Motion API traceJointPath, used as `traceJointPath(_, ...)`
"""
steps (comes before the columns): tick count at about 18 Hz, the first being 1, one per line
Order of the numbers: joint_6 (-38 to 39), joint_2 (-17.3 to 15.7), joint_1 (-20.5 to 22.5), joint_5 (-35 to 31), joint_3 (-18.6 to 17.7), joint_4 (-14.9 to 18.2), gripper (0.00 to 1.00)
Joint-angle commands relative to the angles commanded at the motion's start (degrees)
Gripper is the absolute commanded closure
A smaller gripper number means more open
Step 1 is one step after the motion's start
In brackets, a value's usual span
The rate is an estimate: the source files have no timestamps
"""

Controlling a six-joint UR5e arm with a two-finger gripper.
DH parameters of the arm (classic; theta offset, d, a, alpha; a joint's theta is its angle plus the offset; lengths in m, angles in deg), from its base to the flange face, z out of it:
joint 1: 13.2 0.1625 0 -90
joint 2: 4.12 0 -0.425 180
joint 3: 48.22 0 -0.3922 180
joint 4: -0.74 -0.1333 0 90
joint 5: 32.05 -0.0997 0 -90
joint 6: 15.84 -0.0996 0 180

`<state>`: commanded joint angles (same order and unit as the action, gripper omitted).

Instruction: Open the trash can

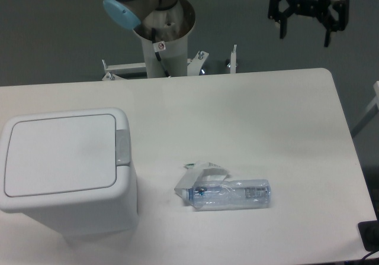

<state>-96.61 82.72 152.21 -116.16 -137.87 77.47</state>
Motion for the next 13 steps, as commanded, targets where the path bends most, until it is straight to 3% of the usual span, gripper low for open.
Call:
traceJointPath(4,1.1,0.3,-0.2,0.1,0.5,0.3,0.00)
traceJointPath(7,6.9,0.9,-1.8,0.3,0.4,-0.2,0.00)
traceJointPath(10,14.2,2.8,-5.8,0.3,-0.1,-6.2,0.00)
traceJointPath(13,23.5,4.2,-9.0,0.1,0.3,-8.4,0.00)
